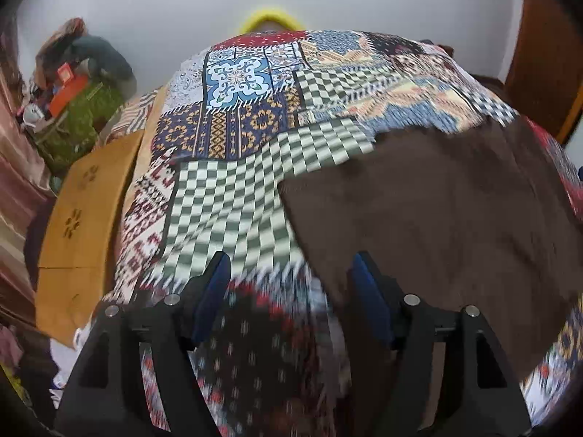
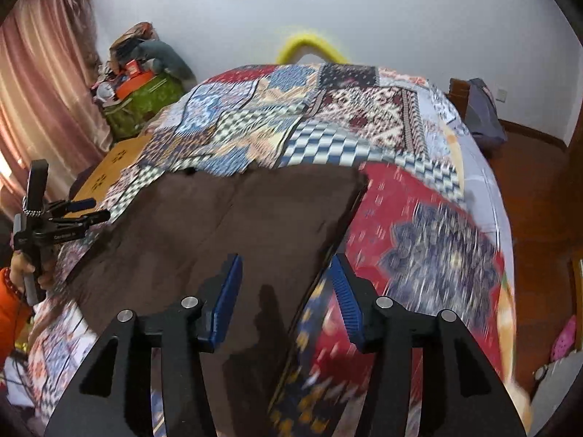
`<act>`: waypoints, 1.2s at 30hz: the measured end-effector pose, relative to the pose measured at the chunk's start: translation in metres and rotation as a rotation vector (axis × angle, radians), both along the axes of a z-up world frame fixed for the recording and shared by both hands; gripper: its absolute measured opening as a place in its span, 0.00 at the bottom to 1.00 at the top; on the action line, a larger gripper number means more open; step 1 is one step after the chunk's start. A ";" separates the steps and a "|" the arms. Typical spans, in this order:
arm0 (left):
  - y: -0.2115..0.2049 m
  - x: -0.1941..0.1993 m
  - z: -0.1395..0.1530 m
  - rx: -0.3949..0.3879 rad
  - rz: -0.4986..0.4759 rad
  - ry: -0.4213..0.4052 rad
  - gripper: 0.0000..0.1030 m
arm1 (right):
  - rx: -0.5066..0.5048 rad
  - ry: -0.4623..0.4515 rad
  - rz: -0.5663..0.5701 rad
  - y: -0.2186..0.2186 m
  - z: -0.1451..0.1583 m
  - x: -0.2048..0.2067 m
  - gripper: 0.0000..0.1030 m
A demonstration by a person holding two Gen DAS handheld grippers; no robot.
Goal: Fold small clothes
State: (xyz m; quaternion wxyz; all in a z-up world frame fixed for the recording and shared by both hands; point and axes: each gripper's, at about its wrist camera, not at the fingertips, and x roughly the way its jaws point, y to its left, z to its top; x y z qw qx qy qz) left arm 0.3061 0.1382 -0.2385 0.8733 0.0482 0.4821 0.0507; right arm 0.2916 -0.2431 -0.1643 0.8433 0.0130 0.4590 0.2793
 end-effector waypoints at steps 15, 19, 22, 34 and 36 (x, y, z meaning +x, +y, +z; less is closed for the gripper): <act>-0.008 -0.072 -0.027 -0.356 0.014 0.132 0.09 | 0.098 0.156 -0.067 0.001 -0.045 -0.062 0.45; -0.020 -0.081 -0.023 -0.330 -0.021 0.127 0.07 | 0.147 0.182 -0.092 -0.006 -0.047 -0.050 0.19; -0.028 -0.088 -0.009 -0.291 -0.076 0.115 0.09 | 0.114 0.154 -0.078 -0.011 -0.044 -0.046 0.17; -0.029 0.007 0.026 -0.139 -0.137 0.006 0.54 | -0.080 0.075 -0.011 -0.037 -0.022 -0.005 0.15; -0.039 0.027 0.020 -0.134 -0.180 0.004 0.55 | -0.111 0.065 -0.013 -0.041 -0.021 0.009 0.15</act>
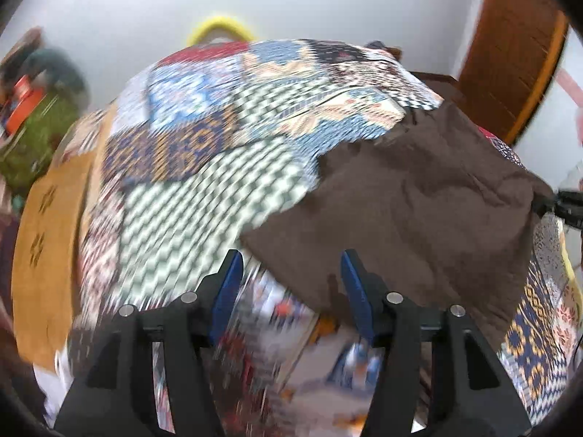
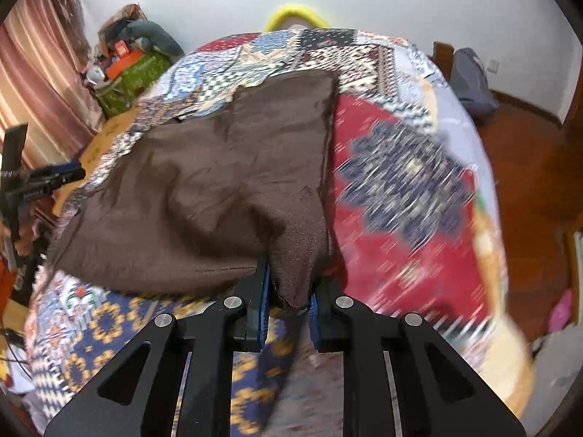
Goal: Fold small clothes
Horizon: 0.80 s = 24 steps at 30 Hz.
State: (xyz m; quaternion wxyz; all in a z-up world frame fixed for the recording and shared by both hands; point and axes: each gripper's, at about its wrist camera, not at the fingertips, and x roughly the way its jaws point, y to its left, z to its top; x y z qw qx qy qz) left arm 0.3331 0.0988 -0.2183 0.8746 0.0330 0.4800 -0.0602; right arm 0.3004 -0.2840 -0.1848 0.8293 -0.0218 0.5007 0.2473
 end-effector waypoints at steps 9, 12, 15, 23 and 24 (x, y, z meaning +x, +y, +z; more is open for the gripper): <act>-0.043 0.102 -0.039 -0.135 -0.204 0.100 0.75 | -0.097 -0.046 0.032 0.002 -0.004 0.050 0.15; -0.047 0.113 -0.047 -0.174 -0.238 0.109 0.44 | -0.124 -0.083 0.040 0.004 -0.005 0.060 0.15; -0.038 0.109 -0.043 -0.277 -0.205 0.131 0.18 | -0.111 -0.114 0.018 0.004 -0.003 0.064 0.16; -0.025 0.042 -0.034 -0.202 0.013 0.209 0.17 | -0.004 -0.121 0.002 0.006 0.021 0.037 0.25; -0.023 0.031 -0.033 -0.208 0.039 0.221 0.17 | 0.008 -0.117 0.006 0.006 0.024 0.032 0.27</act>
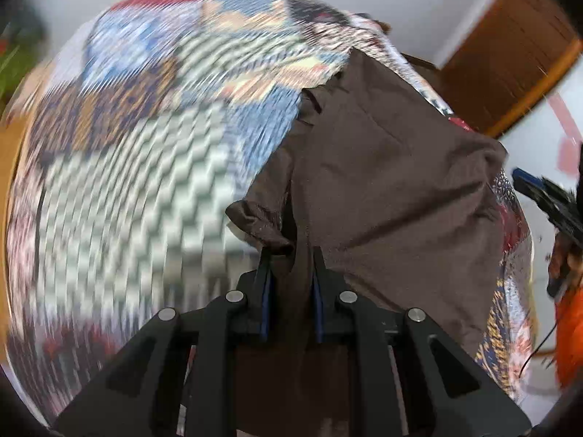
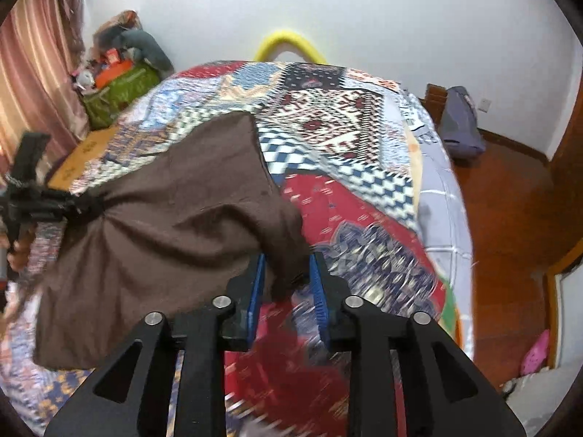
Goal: Fold small clothes
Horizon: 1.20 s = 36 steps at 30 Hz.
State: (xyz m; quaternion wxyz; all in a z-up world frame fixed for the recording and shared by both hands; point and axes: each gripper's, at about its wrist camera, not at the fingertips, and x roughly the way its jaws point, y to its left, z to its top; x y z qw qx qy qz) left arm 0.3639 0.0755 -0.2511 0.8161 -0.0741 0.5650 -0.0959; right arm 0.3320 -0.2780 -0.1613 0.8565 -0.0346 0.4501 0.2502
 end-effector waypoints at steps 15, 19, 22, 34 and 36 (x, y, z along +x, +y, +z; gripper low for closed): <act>-0.032 -0.126 0.030 -0.041 0.049 -0.007 0.28 | 0.140 0.241 0.079 0.025 -0.028 -0.122 0.43; -0.034 -0.135 0.033 0.098 0.037 -0.067 0.41 | 0.111 0.289 0.077 0.027 -0.045 -0.132 0.43; -0.027 -0.142 0.032 0.127 0.031 -0.074 0.46 | 0.080 0.261 0.077 0.027 -0.045 -0.141 0.43; -0.039 -0.200 0.030 -0.056 -0.045 -0.047 0.13 | 0.161 0.275 0.051 0.021 -0.038 -0.157 0.43; -0.046 -0.203 0.024 -0.030 -0.052 -0.049 0.09 | 0.169 0.289 0.053 0.027 -0.042 -0.158 0.43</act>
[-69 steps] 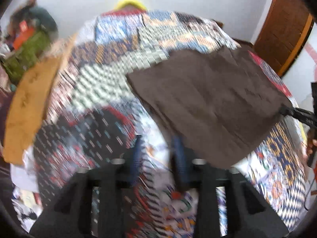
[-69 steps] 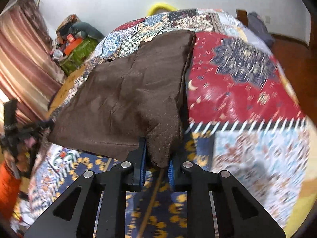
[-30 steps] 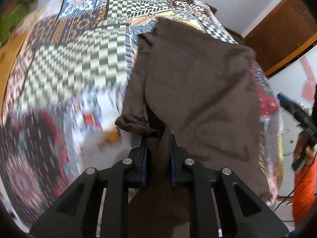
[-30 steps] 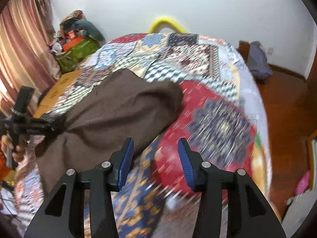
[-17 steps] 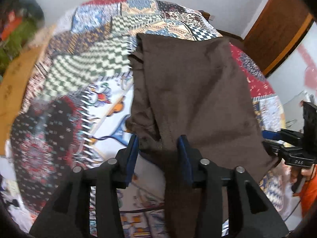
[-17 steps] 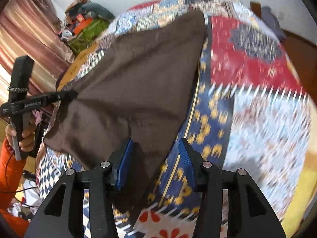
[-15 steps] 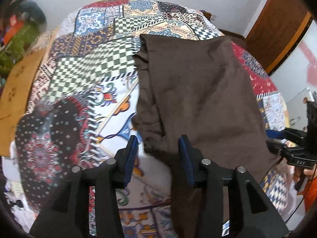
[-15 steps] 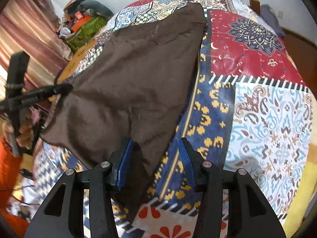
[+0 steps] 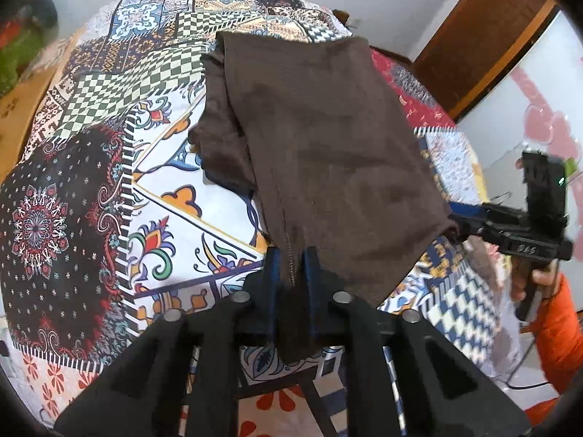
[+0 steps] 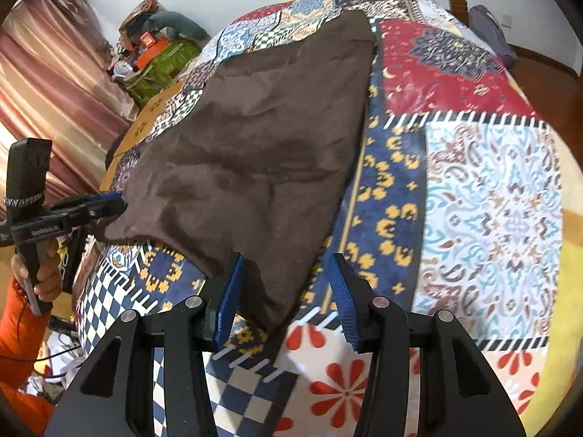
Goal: Fold small clothes
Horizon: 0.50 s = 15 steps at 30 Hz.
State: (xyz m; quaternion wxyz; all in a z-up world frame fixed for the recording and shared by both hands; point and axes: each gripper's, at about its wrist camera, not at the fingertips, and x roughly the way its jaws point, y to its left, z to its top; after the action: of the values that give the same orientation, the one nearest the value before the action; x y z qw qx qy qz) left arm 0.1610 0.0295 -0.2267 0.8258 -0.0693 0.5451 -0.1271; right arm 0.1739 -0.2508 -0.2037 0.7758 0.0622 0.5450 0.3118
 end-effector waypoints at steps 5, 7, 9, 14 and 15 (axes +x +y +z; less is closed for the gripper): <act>-0.001 -0.007 0.024 0.054 -0.016 -0.098 0.04 | -0.005 -0.018 0.010 0.003 0.008 0.000 0.43; 0.005 -0.008 0.034 0.076 -0.003 -0.129 0.04 | -0.016 -0.047 0.019 0.001 0.015 -0.006 0.43; 0.010 -0.007 0.042 0.116 0.005 -0.146 0.04 | -0.037 -0.111 0.027 0.003 0.024 -0.011 0.43; 0.013 -0.004 0.044 0.215 0.000 -0.139 0.14 | -0.019 -0.167 0.061 0.010 0.038 -0.017 0.43; 0.014 -0.004 0.046 0.230 -0.007 -0.152 0.24 | -0.018 -0.171 0.066 0.011 0.038 -0.017 0.43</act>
State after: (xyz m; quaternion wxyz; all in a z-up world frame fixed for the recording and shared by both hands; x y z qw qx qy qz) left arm 0.1573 0.0435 -0.1811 0.8668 0.0374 0.4920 -0.0715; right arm 0.1573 -0.2402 -0.1652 0.8094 0.0104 0.4811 0.3366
